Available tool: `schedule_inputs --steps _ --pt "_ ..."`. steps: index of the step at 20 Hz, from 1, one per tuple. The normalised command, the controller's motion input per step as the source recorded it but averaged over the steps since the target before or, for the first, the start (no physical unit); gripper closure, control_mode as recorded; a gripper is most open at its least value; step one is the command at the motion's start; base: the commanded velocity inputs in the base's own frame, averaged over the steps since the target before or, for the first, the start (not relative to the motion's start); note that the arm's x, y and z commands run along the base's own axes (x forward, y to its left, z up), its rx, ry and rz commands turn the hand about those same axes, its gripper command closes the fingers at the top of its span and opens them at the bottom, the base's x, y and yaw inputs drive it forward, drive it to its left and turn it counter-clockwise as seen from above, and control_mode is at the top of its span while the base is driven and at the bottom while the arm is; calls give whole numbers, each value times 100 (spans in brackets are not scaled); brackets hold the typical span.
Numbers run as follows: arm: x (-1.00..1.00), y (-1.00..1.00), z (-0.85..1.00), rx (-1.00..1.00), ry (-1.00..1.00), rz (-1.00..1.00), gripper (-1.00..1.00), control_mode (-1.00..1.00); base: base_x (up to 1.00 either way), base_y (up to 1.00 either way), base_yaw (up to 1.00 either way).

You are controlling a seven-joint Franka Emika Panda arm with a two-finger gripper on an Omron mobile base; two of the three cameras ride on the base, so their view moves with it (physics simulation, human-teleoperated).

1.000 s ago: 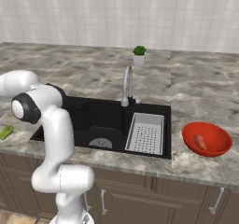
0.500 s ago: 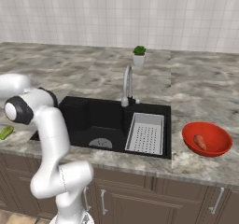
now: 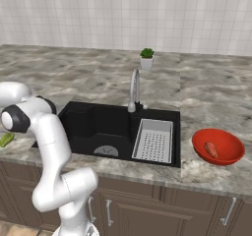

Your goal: There is a mixed pile of frozen fruits and vegetables on the counter. Locate all the frozen vegetables and place the items in a bowl on the counter. Take all the frozen fruits and defrost them in a running sink.

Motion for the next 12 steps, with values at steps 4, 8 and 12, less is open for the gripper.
schedule_inputs --steps 4,8,12 --pt "12 31 -22 4 0 3 -100 -100 0 0 0" --pt "13 15 -20 4 5 3 -100 -100 0 0 0" --pt "6 0 -13 3 15 3 -100 -100 0 0 0"
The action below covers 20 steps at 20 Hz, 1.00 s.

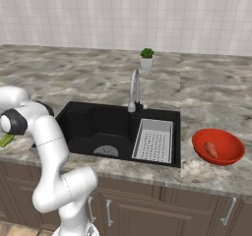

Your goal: There is a mixed pile of frozen fruits and vegetables on the counter. Locate all the frozen vegetables and place the items in a bowl on the counter. Take all the frozen fruits and defrost them in a running sink.

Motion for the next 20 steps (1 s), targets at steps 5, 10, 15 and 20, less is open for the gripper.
schedule_inputs --steps 5,10,15,20 --pt "0 -6 0 0 22 1 -100 -100 0 0 0" --pt "0 -9 -1 0 13 0 -100 -100 0 0 0" --pt "-6 -7 -9 -1 3 -1 -100 -100 0 0 0" --pt "-13 -14 -7 0 1 -2 -100 -100 0 0 0"
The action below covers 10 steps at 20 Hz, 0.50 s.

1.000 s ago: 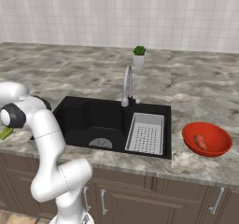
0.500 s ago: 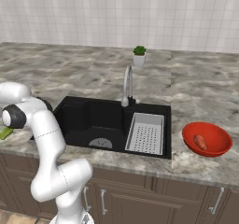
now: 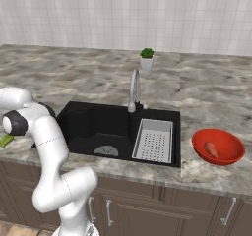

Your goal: There is a mixed pile of frozen fruits and vegetables on the counter. Locate all the frozen vegetables and place the items in a bowl on the counter. Take all the frozen fruits and defrost them in a running sink.

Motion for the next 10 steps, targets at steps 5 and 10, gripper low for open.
schedule_inputs --steps 5,10 --pt "-9 -11 -8 0 0 -1 -100 -100 0 0 0" --pt "5 0 -4 0 -2 -1 -100 -100 0 0 0"
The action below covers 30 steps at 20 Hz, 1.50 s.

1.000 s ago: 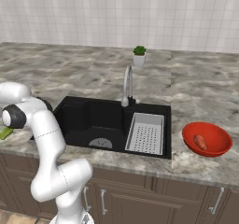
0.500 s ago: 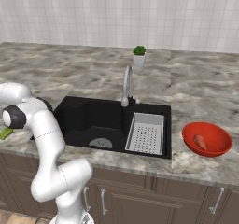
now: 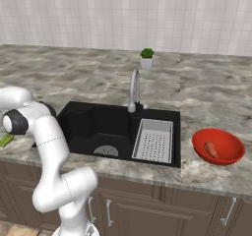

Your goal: There is a mixed pile of frozen fruits and vegetables on the counter. Locate all the frozen vegetables and place the items in a bowl on the counter. Take all the frozen fruits and defrost them in a running sink.

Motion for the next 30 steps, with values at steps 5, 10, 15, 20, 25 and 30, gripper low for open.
schedule_inputs --steps 5,10,15,20,25,30 --pt "16 1 -20 0 -11 -4 -100 -100 0 0 0" --pt "8 4 -27 0 -9 -4 -100 -100 0 0 0" --pt "-7 10 -16 0 0 -1 -100 -100 0 0 0" --pt "-16 2 -22 0 3 -3 -100 -100 0 0 0" --pt "-14 0 -27 0 5 -6 -100 -100 0 0 0" --pt "-9 0 -23 1 0 -4 100 -100 0 0 0"
